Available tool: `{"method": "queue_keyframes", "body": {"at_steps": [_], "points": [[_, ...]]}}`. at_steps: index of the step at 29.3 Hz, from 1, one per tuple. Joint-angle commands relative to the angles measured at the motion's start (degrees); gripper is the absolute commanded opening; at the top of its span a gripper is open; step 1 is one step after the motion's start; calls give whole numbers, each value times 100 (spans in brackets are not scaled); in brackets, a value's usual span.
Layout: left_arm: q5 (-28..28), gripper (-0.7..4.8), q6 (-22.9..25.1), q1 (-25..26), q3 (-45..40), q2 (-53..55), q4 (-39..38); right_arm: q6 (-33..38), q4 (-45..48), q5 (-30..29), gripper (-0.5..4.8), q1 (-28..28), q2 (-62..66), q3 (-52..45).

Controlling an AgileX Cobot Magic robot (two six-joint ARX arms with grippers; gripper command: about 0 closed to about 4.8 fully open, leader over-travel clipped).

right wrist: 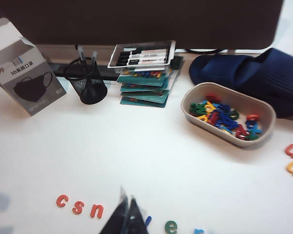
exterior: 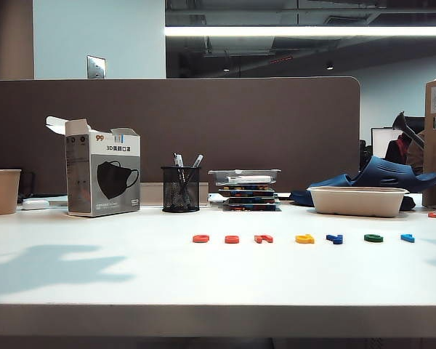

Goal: Select the appropriate letters from the row of letter magnets placed on the table to arrange into the word "yes".

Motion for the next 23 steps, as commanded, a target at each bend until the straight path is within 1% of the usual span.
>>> {"method": "queue_keyframes", "body": {"at_steps": [1, 5, 12, 17, 20, 21, 23], "points": [[-24, -5, 46, -4, 24, -17, 70, -55, -35, -219, -1, 129, 503, 321], [-22, -5, 46, -4, 24, -17, 70, -81, -48, -409, -1, 251, 984, 485], [-22, -5, 46, -4, 22, -17, 68, -459, -37, -568, -1, 444, 1698, 487], [-22, -5, 46, -4, 22, -17, 68, -981, -33, -767, 0, 520, 2175, 487], [-24, -5, 46, -4, 22, -17, 68, -1255, -26, -774, 1, 586, 2413, 490], [-24, -5, 46, -4, 22, -17, 70, -1331, -26, -813, 5, 588, 2487, 490], [-44, -5, 46, -4, 22, -17, 70, -1449, -26, -933, 54, 612, 2662, 487]]}}
